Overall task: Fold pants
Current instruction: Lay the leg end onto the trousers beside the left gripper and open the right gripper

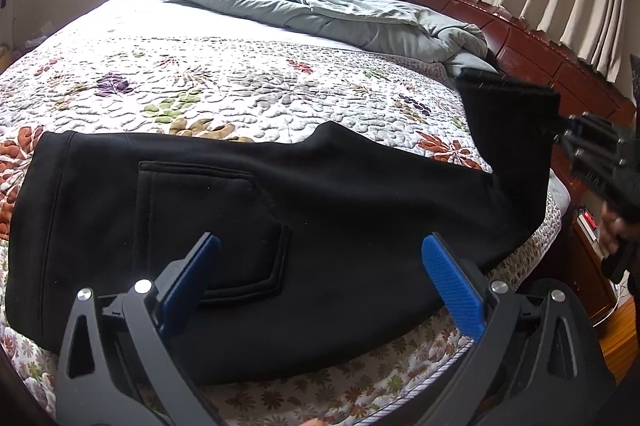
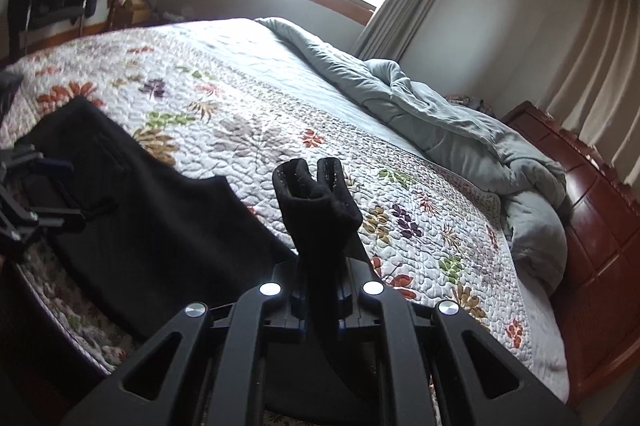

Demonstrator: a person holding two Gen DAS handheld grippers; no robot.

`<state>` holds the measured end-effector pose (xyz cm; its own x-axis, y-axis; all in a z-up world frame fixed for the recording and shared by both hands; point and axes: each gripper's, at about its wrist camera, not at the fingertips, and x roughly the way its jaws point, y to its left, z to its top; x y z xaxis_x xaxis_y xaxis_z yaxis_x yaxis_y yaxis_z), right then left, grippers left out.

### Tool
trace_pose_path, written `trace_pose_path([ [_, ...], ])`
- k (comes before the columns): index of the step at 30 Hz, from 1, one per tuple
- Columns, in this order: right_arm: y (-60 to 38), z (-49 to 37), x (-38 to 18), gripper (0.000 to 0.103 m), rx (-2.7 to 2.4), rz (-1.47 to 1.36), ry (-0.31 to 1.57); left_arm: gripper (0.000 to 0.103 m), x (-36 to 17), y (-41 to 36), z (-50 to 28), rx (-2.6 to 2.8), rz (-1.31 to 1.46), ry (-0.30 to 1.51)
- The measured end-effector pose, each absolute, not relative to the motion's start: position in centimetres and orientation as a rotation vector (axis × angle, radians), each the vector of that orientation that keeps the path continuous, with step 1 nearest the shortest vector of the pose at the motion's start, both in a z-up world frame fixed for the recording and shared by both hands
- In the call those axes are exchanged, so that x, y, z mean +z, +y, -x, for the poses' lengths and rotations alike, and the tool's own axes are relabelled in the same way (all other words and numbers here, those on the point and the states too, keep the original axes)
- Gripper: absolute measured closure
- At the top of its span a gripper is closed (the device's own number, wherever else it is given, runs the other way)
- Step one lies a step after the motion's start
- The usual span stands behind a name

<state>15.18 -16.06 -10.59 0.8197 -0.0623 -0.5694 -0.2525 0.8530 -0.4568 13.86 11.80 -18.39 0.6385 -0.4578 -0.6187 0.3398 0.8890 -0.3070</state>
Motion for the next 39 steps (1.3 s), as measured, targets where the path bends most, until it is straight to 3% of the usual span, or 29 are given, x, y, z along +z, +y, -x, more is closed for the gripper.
trace_pose_path([
  [16, -10.4, -14.4, -19.9, 0.093, 0.128, 0.878, 0.633, 0.003, -18.6, 12.4, -14.0, -0.457, 0.186, 0.759],
  [34, -7.1, -10.9, -27.5, 0.093, 0.15, 1.267, 0.522, 0.003, -18.9, 13.1, -14.2, -0.44, 0.201, 0.772],
  [39, -7.6, -10.5, -27.2, 0.084, 0.213, 1.234, 0.557, 0.003, -19.2, 13.7, -14.3, -0.429, 0.214, 0.787],
])
